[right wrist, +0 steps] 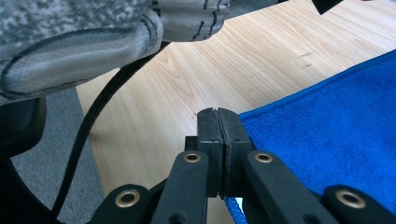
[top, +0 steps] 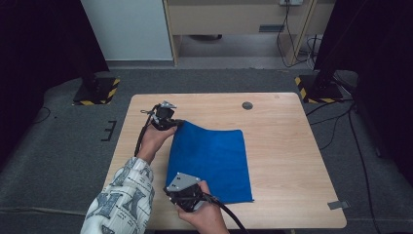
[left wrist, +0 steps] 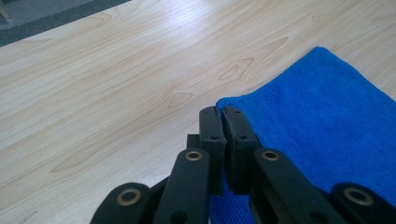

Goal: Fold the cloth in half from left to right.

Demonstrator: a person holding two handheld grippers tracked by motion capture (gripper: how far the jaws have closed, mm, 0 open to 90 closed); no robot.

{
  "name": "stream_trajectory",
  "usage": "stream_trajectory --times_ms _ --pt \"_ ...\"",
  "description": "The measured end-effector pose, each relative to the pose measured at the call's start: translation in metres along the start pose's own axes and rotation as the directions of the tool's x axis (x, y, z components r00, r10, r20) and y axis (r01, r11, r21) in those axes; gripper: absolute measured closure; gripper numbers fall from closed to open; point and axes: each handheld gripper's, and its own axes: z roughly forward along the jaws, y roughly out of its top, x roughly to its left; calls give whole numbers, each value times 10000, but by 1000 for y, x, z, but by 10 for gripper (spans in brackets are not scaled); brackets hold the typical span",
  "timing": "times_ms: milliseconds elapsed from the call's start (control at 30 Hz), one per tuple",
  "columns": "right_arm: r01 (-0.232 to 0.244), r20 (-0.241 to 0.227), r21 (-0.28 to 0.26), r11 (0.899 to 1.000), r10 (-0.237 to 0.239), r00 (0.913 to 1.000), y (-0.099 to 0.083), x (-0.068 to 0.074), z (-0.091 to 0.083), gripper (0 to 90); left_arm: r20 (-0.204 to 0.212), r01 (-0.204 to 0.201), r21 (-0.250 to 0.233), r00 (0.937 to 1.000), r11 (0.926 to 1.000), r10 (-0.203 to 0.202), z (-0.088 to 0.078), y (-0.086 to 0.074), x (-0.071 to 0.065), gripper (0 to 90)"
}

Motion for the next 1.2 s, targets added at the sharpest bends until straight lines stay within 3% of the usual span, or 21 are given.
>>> stream_trajectory --times_ms 233,1200 --pt "194 -54 -105 9998 -194 9998 5 10 -2 892 -115 100 73 9999 9999 -99 -6 -1 3 869" --pt "278 -161 -223 9994 -282 9995 13 20 3 892 -130 273 52 9995 9996 -272 -18 -9 17 869"
